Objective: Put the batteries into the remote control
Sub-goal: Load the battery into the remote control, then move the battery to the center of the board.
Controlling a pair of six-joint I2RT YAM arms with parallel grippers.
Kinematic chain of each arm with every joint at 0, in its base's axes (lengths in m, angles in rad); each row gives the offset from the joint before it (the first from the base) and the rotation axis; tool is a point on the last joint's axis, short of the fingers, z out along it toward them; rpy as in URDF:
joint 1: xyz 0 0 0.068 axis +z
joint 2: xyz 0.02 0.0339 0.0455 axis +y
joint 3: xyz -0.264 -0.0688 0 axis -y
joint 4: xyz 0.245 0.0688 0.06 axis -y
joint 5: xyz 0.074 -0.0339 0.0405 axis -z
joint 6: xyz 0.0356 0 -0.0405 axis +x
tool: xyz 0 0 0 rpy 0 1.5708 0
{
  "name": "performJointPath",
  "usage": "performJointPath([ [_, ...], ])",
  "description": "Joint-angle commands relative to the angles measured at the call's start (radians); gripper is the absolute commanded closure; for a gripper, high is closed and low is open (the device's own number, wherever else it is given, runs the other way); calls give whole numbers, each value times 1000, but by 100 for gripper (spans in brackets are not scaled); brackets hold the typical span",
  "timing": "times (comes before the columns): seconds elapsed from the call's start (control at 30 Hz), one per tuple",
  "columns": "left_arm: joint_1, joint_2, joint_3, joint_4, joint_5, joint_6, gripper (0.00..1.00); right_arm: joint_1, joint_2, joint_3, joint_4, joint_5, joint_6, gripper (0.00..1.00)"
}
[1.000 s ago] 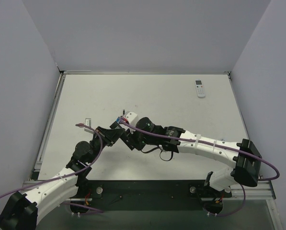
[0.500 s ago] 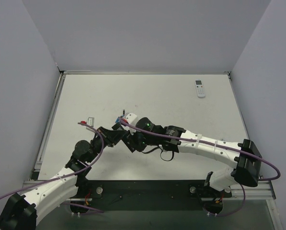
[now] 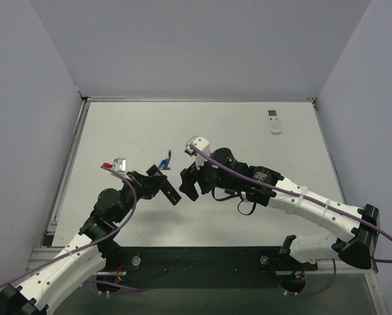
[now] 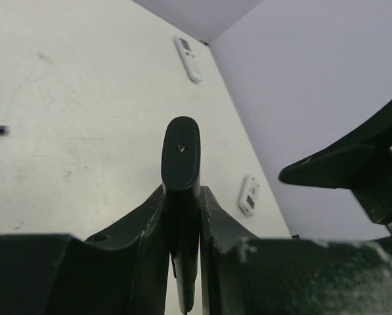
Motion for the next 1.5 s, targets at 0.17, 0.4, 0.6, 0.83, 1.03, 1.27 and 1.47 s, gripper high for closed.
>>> performJointPath([
  [0.17,-5,-70,126,-500,-274,120,100,-181,115,96,46,7,31,26],
  [0.4,-5,-131,146,-594,-294,148,100,-225,344,159,113,-97,-116,29],
  [0.6,-5,-182,191,-684,-284,155,100,-250,551,238,193,-264,-250,32],
  [0.83,-5,-252,235,-766,-236,128,100,-250,772,399,185,-303,-299,37],
  [1.03,-5,-309,263,-786,-225,126,100,-250,882,510,173,-282,-310,41],
  [1.27,-5,-338,280,-799,-218,137,100,-250,973,608,158,-259,-302,43],
  [1.47,-5,-348,278,-801,-216,137,100,-248,1022,651,107,-265,-282,49],
])
